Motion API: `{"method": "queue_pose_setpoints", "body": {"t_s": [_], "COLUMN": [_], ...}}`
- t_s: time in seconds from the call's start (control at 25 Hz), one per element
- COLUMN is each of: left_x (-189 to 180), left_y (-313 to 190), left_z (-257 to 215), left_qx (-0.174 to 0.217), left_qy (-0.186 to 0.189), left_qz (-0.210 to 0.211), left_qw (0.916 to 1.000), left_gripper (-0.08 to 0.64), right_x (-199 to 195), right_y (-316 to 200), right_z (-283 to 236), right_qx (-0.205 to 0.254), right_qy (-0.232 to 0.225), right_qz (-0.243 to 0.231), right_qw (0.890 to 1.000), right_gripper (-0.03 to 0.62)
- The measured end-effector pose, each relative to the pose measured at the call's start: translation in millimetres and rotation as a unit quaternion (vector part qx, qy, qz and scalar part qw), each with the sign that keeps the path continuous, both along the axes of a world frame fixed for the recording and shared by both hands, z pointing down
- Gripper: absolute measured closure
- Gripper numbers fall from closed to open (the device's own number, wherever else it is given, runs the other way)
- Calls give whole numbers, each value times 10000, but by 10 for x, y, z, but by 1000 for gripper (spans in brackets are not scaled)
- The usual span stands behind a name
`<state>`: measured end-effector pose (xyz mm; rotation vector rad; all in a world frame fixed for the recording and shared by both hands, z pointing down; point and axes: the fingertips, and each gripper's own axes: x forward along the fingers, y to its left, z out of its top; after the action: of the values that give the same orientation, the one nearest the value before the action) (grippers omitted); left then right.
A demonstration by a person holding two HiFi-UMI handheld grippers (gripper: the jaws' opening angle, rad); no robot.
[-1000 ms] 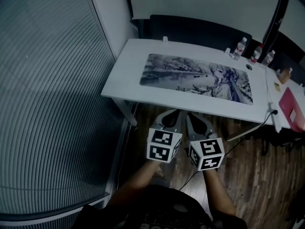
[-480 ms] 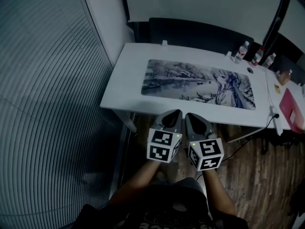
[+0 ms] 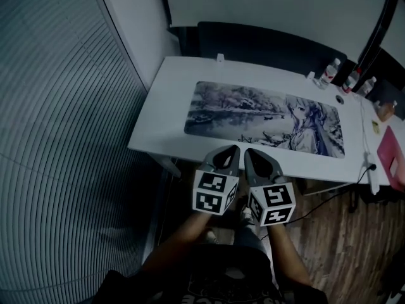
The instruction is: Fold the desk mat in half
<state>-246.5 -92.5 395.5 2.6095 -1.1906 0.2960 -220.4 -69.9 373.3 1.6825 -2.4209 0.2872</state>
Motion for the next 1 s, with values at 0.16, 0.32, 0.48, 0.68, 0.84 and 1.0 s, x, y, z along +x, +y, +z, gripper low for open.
{"method": "queue_pose_setpoints", "body": {"t_s": [0.16,0.32,0.48,0.68,0.84,1.0], "left_x": [170,353,496,610,567,356], "left_y": [-337,-686,-991,-1250,-1352,-1411], "left_z": [44,68,132,219,283,375], "left_qx": [23,-4,-37,-143,-192,-219], "left_qy": [97,109,65,62,-9,-110], "left_qz": [-172,-440,-749,-1105,-1426,-1730], "left_qw": [9998,9990,9972,9938,9896,9846], "left_gripper": [554,554,554,554,552,552], "right_x": [165,314,451,576,593,486], "right_y": [-360,-715,-1031,-1307,-1435,-1509], "right_z": [63,91,142,212,292,354], "right_qx": [20,-20,-73,-145,-243,-278], "right_qy": [-44,-99,-167,-222,-309,-386], "right_qz": [-235,-580,-928,-1362,-1625,-1846], "right_qw": [9997,9983,9955,9903,9859,9817], "right_gripper": [591,591,591,591,591,591]}}
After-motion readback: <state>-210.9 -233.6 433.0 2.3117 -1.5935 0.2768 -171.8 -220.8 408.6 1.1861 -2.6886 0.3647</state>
